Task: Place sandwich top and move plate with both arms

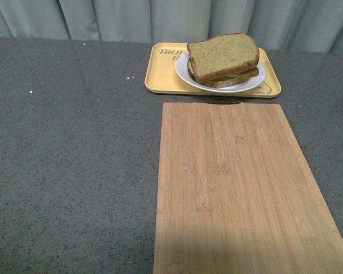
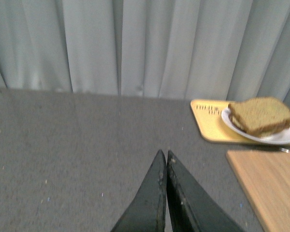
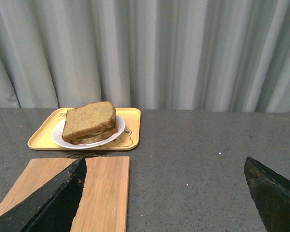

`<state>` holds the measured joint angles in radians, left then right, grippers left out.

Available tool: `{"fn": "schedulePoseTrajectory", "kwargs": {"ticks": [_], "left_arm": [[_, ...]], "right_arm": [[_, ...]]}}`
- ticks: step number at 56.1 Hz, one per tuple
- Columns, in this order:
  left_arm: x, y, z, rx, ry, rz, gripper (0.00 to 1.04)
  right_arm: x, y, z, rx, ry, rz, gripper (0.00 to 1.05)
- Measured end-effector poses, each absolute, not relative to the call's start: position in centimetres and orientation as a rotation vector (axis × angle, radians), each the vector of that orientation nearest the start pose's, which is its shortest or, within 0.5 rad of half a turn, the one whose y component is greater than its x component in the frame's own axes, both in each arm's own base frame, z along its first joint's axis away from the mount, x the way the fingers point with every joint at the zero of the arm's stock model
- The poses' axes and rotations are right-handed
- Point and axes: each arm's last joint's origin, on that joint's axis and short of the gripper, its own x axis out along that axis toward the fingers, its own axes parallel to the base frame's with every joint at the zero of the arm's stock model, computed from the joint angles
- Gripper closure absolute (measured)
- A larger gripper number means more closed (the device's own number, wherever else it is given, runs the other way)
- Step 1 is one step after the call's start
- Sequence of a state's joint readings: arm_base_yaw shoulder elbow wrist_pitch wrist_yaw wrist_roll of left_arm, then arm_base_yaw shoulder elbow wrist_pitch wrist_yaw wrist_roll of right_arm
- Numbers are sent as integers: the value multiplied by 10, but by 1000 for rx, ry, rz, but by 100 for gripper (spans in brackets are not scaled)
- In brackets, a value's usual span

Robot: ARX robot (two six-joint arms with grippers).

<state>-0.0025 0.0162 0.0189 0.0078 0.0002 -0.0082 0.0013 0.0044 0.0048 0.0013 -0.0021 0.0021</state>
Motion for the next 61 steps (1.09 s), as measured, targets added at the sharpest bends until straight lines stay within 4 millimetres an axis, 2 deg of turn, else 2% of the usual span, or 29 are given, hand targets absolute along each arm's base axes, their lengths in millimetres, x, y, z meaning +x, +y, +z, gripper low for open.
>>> {"fn": "schedulePoseTrajectory", "kwargs": {"ticks": [10, 20, 31, 34, 41, 45, 61], "left_arm": [[97, 0, 170, -9, -15, -3, 99], [97, 0, 170, -8, -17, -3, 65], [97, 0, 170, -8, -17, -3, 35], [97, 0, 170, -8, -17, -3, 22], [97, 0, 170, -7, -17, -3, 5], [97, 0, 170, -7, -17, -3, 7], [97, 0, 170, -7, -17, -3, 7]], "right_arm": [[98, 0, 165, 2, -2, 3, 9], [98, 0, 165, 2, -2, 3, 9], [98, 0, 165, 2, -2, 3, 9], [98, 0, 165, 2, -2, 3, 9], [98, 0, 165, 2, -2, 3, 9], [98, 0, 165, 2, -2, 3, 9], [98, 0, 165, 2, -2, 3, 9]]}}
